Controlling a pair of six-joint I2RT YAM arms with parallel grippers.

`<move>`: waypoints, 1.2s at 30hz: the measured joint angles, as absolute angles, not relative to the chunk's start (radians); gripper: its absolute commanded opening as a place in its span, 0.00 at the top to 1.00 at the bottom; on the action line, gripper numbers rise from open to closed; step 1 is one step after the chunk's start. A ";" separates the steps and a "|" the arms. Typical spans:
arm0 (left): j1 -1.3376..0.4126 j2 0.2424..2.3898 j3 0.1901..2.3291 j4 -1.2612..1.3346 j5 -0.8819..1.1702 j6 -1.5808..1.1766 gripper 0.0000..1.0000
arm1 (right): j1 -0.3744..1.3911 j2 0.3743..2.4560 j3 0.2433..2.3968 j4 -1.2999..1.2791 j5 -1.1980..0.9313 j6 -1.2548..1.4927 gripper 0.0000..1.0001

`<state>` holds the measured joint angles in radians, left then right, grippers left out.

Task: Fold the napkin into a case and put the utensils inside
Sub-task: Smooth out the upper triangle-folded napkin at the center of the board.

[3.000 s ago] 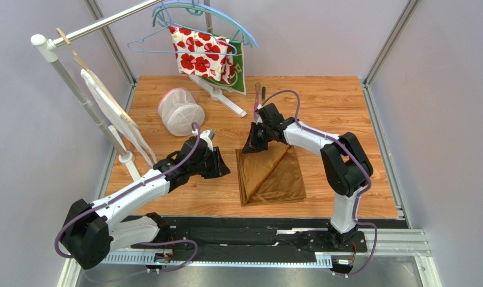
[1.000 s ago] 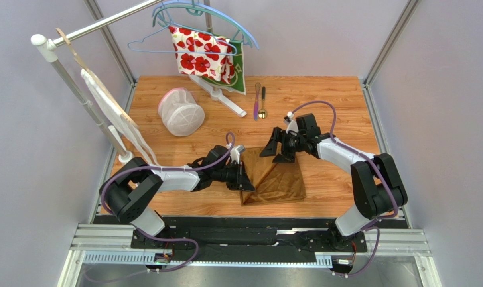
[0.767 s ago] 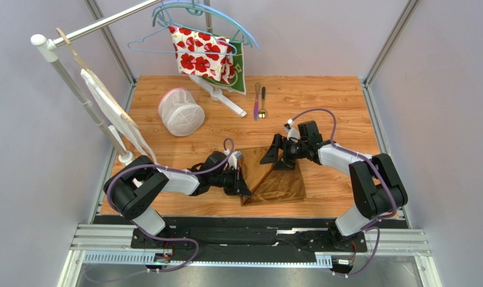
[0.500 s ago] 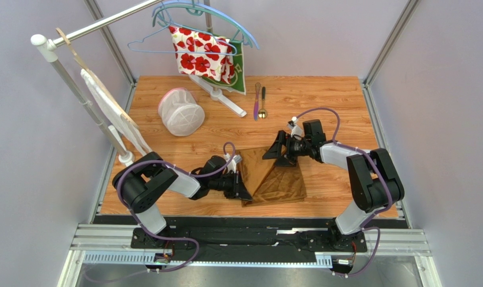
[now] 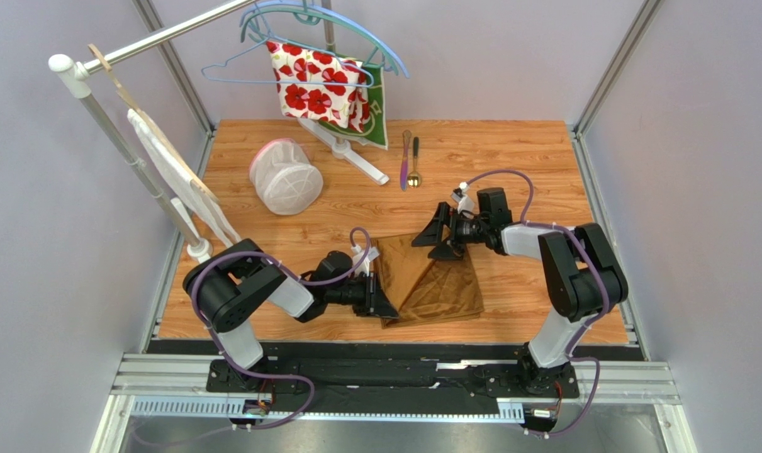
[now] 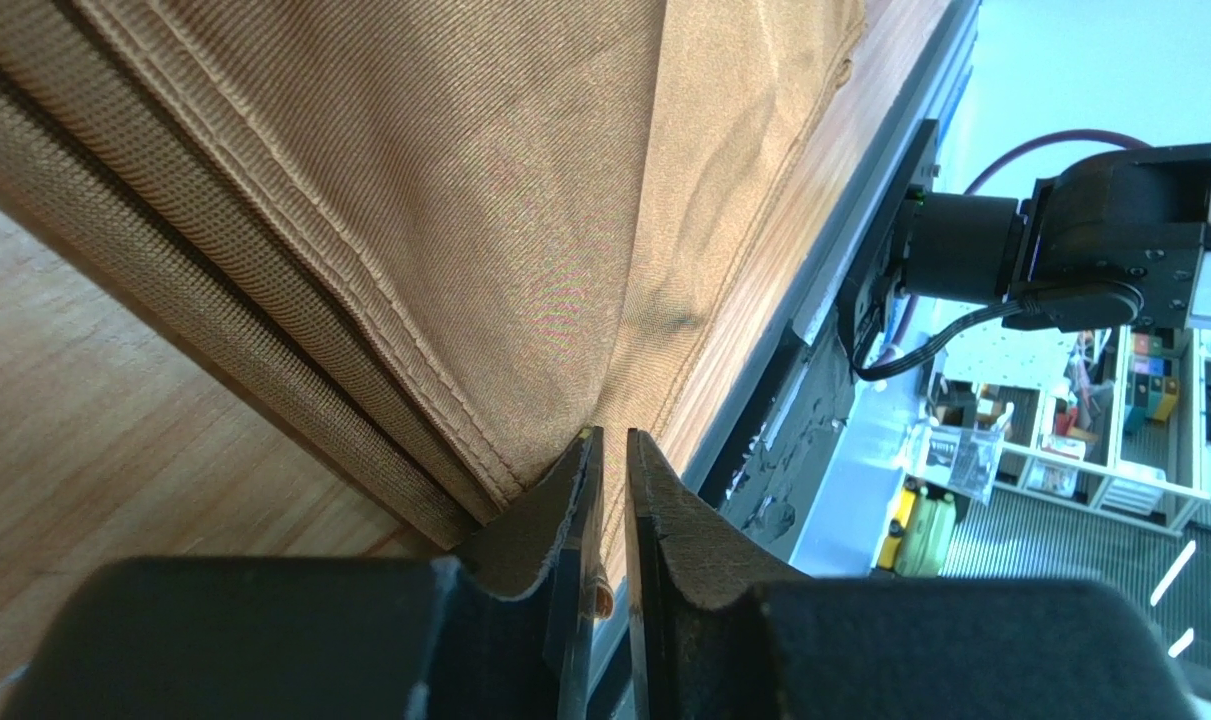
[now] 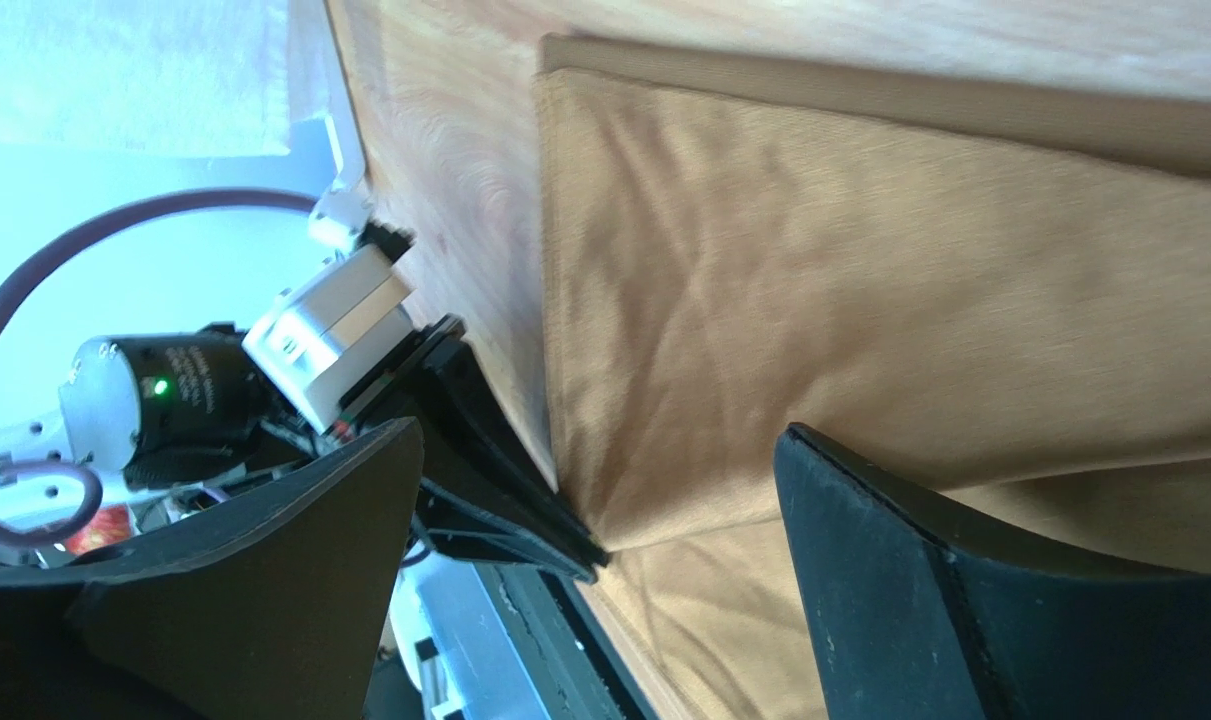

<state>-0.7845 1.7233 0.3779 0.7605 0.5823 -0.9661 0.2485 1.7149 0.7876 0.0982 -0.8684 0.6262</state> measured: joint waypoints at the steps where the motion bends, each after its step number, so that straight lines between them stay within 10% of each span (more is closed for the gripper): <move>1: -0.785 1.723 0.376 0.763 0.583 -0.965 0.78 | 0.243 1.732 0.790 0.104 -0.871 0.629 0.09; 36: -0.784 1.740 0.291 0.934 0.601 -0.962 0.75 | 0.022 1.979 0.925 0.262 -1.031 0.691 0.09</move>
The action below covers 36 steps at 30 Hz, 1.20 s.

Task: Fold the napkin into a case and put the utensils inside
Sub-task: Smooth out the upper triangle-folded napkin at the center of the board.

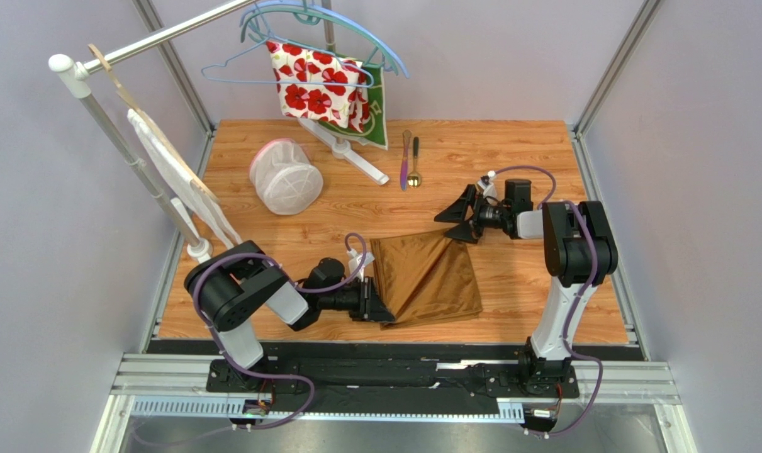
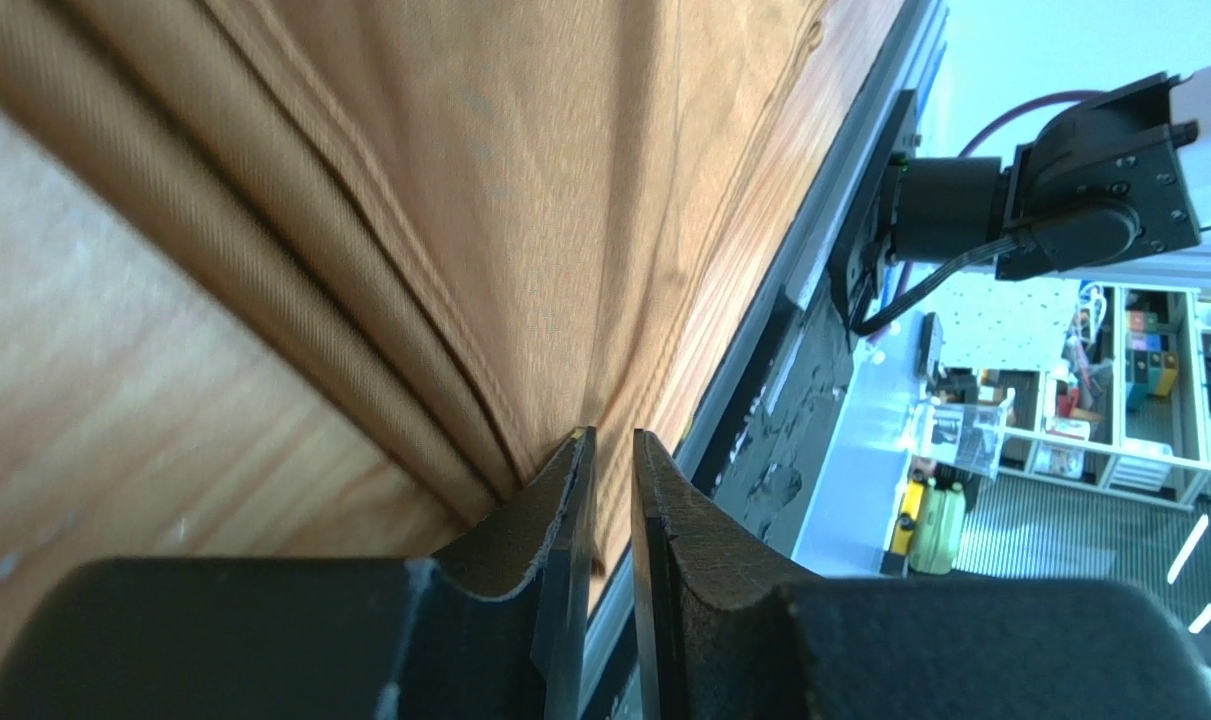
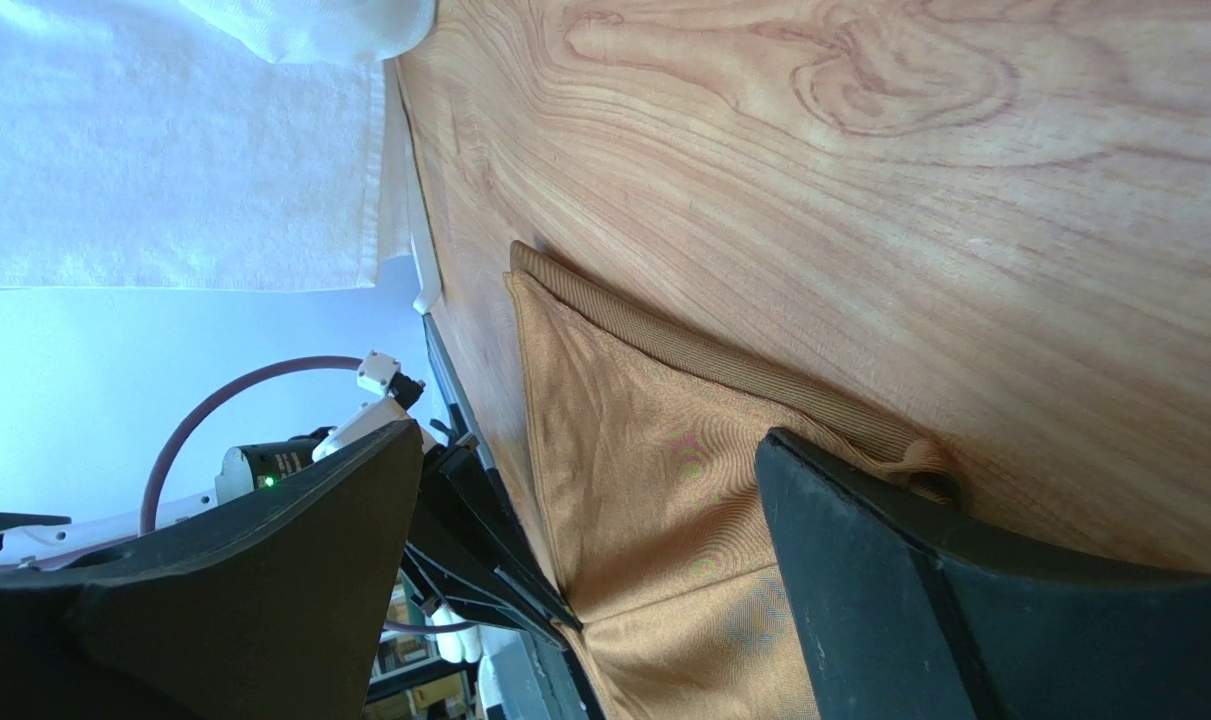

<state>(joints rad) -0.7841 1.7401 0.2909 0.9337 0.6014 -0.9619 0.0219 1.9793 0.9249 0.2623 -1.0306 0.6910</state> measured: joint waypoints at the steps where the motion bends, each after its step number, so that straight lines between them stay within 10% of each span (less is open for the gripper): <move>1: -0.784 1.726 0.284 0.922 0.601 -0.960 0.75 | 0.022 1.980 0.926 0.260 -1.031 0.691 0.09; 23: -0.784 1.668 0.221 0.921 0.582 -0.974 0.75 | 0.025 1.988 0.965 0.196 -1.016 0.671 0.09; 31: -0.785 1.252 0.240 0.450 0.488 -0.920 0.32 | 0.059 1.996 1.099 0.017 -0.903 0.563 0.09; 36: -0.721 1.067 0.478 0.104 0.381 -0.858 0.29 | 0.113 1.958 1.168 -0.167 -0.763 0.472 0.08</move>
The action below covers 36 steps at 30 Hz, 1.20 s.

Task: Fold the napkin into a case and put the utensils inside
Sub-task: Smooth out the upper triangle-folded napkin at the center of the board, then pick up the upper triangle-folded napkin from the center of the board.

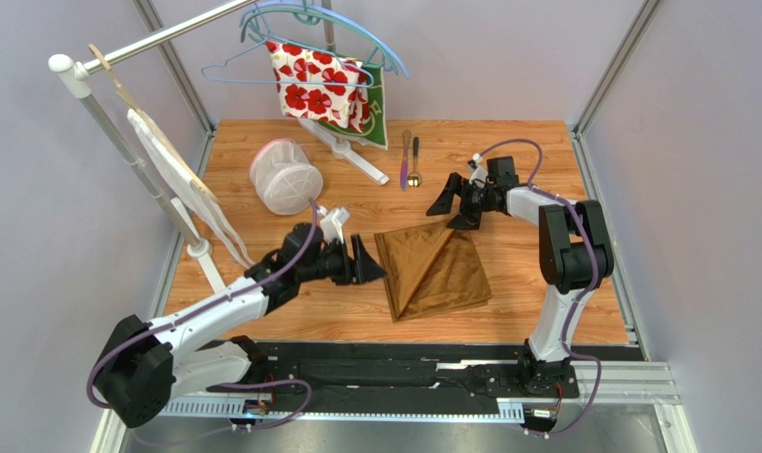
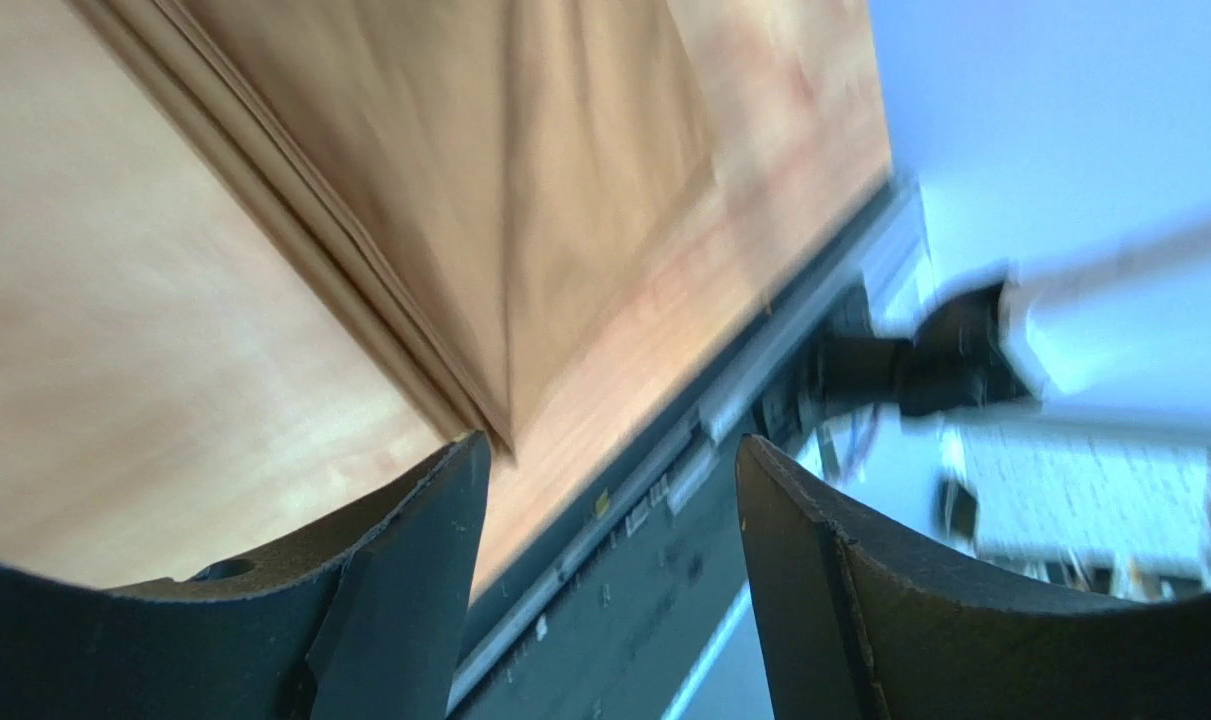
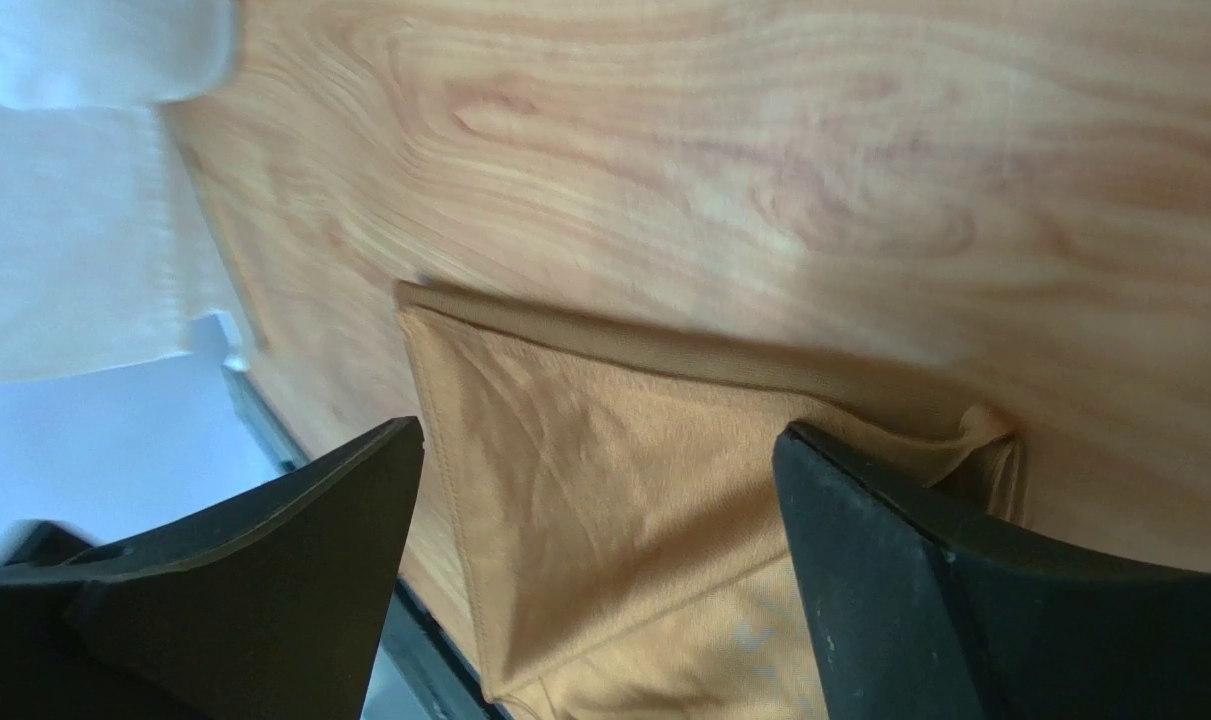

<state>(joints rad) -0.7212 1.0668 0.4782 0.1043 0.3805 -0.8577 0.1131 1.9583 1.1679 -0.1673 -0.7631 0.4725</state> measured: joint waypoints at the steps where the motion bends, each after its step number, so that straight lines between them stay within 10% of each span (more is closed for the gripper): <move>1: -0.690 1.077 0.534 0.058 0.362 -0.845 0.29 | 0.132 1.934 1.180 -0.232 -0.713 0.449 0.08; 17: -0.595 1.729 1.168 -0.410 0.045 -0.677 0.33 | 0.440 1.285 1.062 -0.676 -0.194 0.375 0.09; 36: -0.647 1.914 1.256 -0.380 -0.067 -0.668 0.39 | 0.723 1.246 0.873 -0.691 -0.063 0.445 0.10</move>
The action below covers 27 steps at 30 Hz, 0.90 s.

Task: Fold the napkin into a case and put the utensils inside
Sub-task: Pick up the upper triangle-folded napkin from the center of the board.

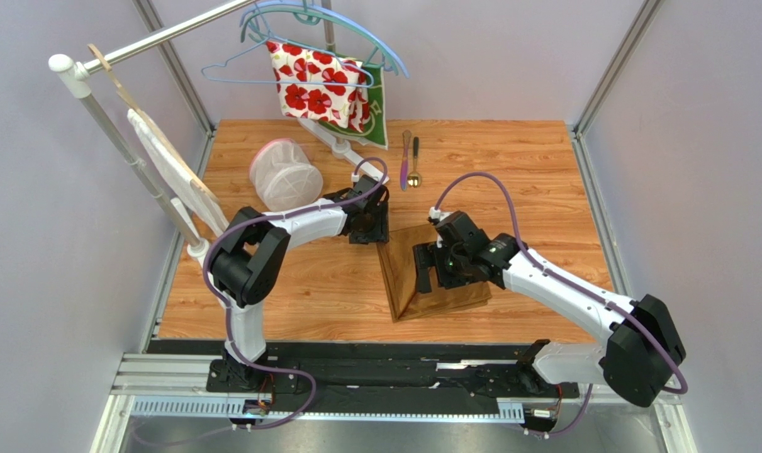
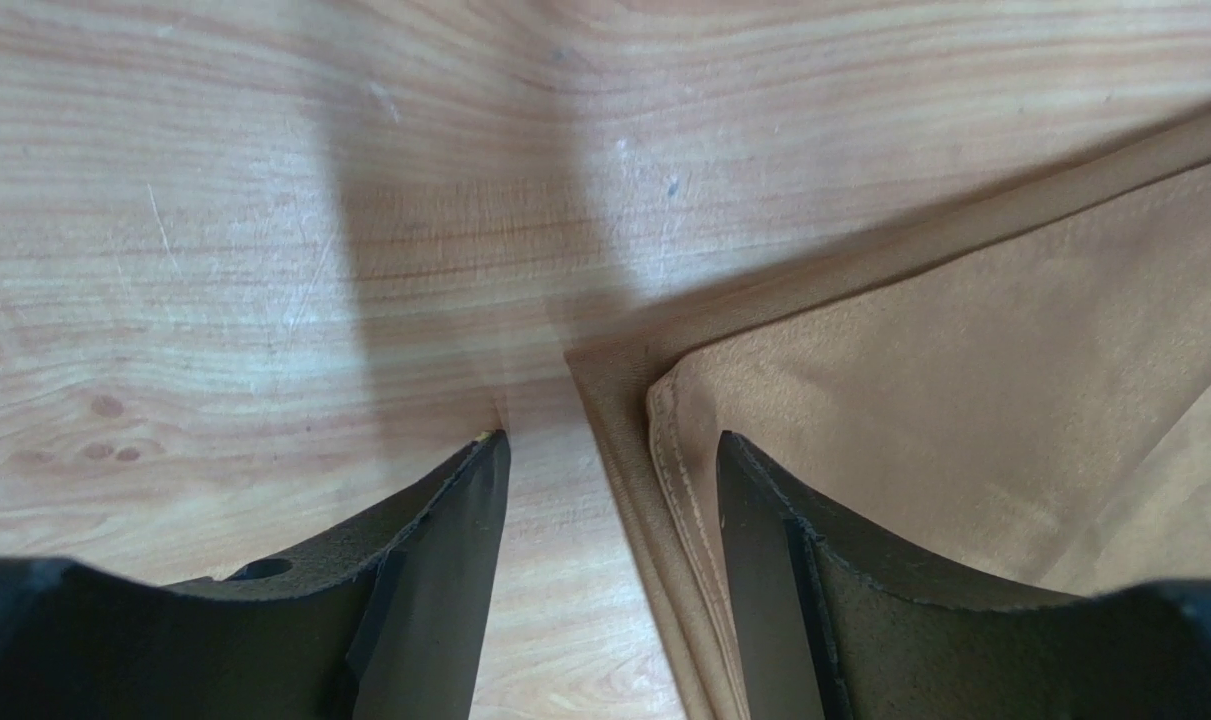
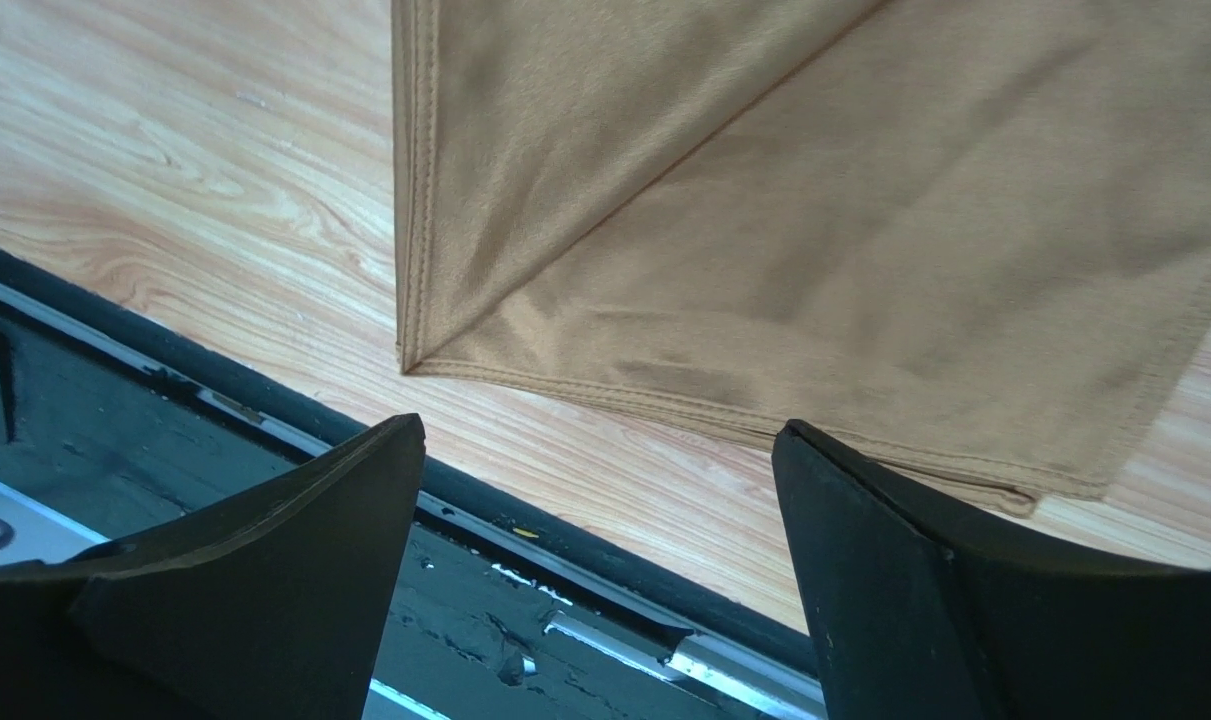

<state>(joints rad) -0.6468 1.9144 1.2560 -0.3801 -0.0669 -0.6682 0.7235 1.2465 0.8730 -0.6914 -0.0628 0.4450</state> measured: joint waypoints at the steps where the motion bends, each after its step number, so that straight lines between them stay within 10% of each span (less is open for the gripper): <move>1: -0.647 1.916 1.256 -0.372 -0.070 -0.670 0.40 | 0.746 1.257 0.873 -0.688 -0.054 0.449 0.10; 8: -0.646 1.927 1.254 -0.340 -0.088 -0.682 0.67 | 0.888 1.377 0.906 -0.683 0.042 0.485 0.15; 27: -0.616 1.930 1.196 -0.192 0.020 -0.674 0.93 | 1.213 1.765 1.199 -0.772 0.305 0.617 0.55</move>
<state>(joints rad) -0.6155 1.9297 1.1965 -0.1917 0.0196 -0.6743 1.2133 1.7653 1.1992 -0.7715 0.3050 0.6167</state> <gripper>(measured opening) 0.103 0.461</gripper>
